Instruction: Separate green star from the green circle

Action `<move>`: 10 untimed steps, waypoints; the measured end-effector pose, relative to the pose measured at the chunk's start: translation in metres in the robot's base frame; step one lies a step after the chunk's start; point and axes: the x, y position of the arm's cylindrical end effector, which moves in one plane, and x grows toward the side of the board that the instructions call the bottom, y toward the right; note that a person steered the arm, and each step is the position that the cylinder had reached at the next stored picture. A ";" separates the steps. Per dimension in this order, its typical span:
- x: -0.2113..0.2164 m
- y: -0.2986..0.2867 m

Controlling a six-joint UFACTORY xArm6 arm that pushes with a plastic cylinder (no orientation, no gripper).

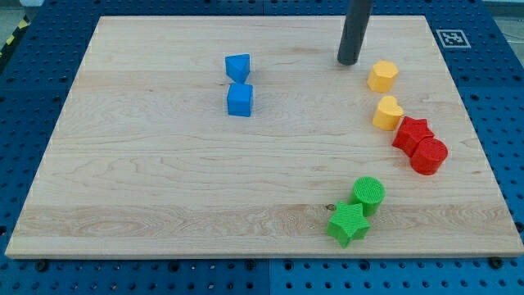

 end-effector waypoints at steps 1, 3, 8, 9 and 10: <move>0.014 0.033; 0.065 0.036; 0.054 -0.054; 0.104 -0.054; 0.161 -0.054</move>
